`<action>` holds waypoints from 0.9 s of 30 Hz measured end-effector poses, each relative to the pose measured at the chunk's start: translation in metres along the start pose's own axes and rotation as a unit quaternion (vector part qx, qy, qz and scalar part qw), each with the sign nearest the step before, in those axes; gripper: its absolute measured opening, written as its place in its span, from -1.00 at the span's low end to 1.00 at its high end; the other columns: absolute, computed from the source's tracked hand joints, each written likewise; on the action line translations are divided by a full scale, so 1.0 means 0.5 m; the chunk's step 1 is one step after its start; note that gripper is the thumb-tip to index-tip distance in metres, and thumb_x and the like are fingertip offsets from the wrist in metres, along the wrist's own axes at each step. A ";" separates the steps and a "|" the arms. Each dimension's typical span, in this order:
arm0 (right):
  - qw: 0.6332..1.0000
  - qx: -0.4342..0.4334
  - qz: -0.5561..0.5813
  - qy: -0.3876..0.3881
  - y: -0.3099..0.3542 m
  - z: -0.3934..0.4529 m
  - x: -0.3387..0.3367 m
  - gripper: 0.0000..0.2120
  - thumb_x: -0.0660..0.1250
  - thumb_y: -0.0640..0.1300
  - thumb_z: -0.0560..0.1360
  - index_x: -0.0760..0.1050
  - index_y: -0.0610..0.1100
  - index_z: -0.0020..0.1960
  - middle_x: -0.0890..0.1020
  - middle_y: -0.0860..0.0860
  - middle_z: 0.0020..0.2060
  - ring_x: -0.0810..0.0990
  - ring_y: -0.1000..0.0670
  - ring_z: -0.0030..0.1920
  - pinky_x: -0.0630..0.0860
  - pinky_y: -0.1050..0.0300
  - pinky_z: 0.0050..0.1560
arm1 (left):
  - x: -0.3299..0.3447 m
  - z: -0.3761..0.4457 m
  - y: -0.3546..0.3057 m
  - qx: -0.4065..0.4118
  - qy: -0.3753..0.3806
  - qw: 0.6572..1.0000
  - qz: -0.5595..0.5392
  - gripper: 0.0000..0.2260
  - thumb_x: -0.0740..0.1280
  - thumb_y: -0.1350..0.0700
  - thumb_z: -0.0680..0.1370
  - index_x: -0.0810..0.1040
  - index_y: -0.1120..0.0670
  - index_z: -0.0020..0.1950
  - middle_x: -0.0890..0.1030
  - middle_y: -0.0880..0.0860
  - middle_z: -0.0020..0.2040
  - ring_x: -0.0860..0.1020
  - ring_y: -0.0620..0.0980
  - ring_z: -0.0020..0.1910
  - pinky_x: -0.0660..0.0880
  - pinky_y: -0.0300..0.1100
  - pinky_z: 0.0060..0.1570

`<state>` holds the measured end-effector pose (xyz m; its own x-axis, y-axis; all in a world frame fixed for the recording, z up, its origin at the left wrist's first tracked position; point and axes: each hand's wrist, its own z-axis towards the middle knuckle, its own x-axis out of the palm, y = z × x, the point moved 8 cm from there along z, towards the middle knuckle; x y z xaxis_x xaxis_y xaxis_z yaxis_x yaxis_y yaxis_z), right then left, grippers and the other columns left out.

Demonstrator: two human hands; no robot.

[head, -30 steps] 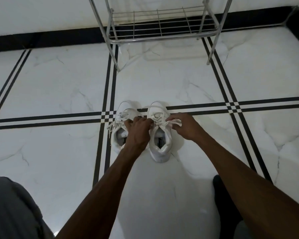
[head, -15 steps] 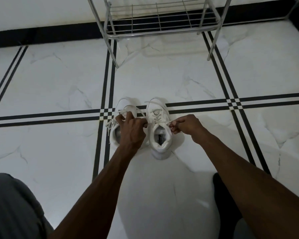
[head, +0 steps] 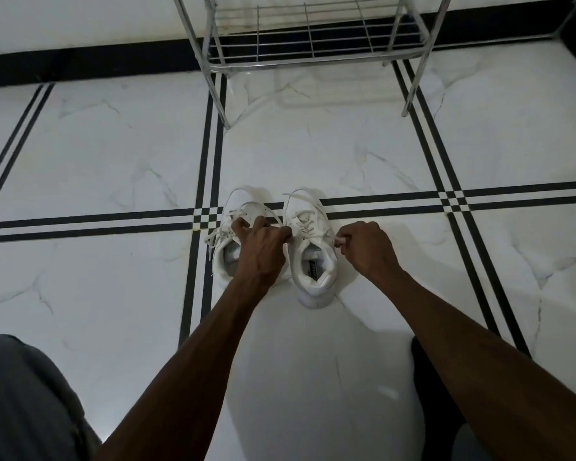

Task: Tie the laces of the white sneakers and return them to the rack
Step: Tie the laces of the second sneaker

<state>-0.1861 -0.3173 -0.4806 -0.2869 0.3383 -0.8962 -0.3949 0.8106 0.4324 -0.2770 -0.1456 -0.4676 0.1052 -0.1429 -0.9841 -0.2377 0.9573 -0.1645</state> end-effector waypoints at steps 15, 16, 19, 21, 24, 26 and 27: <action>0.859 0.109 0.473 0.161 -0.057 -0.019 0.030 -0.75 0.21 -0.08 0.65 0.61 -0.18 0.05 0.66 -0.08 0.17 0.59 -0.01 0.21 0.53 -0.01 0.03 | 0.042 -0.004 0.034 -0.165 0.089 0.870 -0.455 -0.67 0.21 0.04 0.71 0.68 0.23 0.07 0.74 0.15 0.04 0.67 0.07 0.10 0.52 -0.03 0.18; 0.844 0.105 0.502 0.153 -0.043 -0.011 0.023 -0.75 0.20 -0.08 0.66 0.59 -0.19 0.04 0.66 -0.07 0.20 0.58 -0.01 0.24 0.52 -0.03 0.07 | 0.047 -0.004 0.032 -0.175 0.092 0.856 -0.478 -0.65 0.21 0.01 0.70 0.68 0.23 0.09 0.73 0.14 0.07 0.67 0.07 0.13 0.52 -0.01 0.23; 0.794 0.095 0.582 0.144 -0.009 0.006 0.007 -0.74 0.17 -0.08 0.66 0.56 -0.15 -0.07 0.68 -0.03 0.15 0.59 -0.03 0.19 0.51 -0.08 0.09 | 0.047 -0.005 0.015 -0.179 0.088 0.825 -0.528 -0.64 0.21 -0.02 0.70 0.67 0.22 0.09 0.73 0.12 0.08 0.65 0.06 0.19 0.51 -0.06 0.27; 0.758 0.115 0.626 0.143 -0.004 0.012 0.008 -0.75 0.20 -0.07 0.64 0.54 -0.09 -0.16 0.66 -0.02 -0.05 0.56 -0.04 0.07 0.47 -0.06 0.00 | 0.044 -0.006 0.005 -0.179 0.082 0.802 -0.564 -0.66 0.21 0.02 0.71 0.67 0.23 0.10 0.72 0.13 0.10 0.65 0.05 0.20 0.51 -0.19 0.21; 0.749 0.135 0.634 0.135 -0.007 0.017 0.011 -0.78 0.22 -0.01 0.62 0.52 -0.04 -0.16 0.63 0.00 -0.13 0.59 -0.03 -0.03 0.46 0.02 -0.11 | 0.040 -0.002 -0.003 -0.170 0.100 0.767 -0.611 -0.63 0.17 0.05 0.72 0.66 0.28 0.11 0.73 0.11 0.14 0.66 -0.04 0.19 0.49 -0.35 0.14; 0.763 0.135 0.618 0.128 -0.012 0.020 0.009 -0.79 0.22 0.04 0.62 0.53 -0.02 -0.11 0.64 -0.01 -0.08 0.59 -0.01 -0.05 0.43 0.03 -0.11 | 0.038 0.008 -0.002 -0.163 0.112 0.756 -0.624 -0.61 0.16 0.01 0.72 0.69 0.23 0.11 0.74 0.09 0.12 0.66 -0.03 0.22 0.47 -0.26 0.23; 0.771 0.132 0.610 0.128 -0.011 0.022 0.007 -0.79 0.22 0.06 0.62 0.56 -0.01 -0.05 0.64 -0.01 -0.05 0.59 0.00 -0.04 0.42 0.01 -0.09 | 0.034 0.014 -0.001 -0.157 0.116 0.753 -0.629 -0.60 0.14 0.00 0.72 0.71 0.20 0.09 0.74 0.09 0.12 0.66 -0.01 0.23 0.46 -0.18 0.28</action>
<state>-0.1754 -0.3153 -0.4874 -0.4799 0.8480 0.2250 0.4865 0.0438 0.8726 -0.2683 -0.1469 -0.4835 0.2742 -0.9615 -0.0161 -0.3113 -0.0729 -0.9475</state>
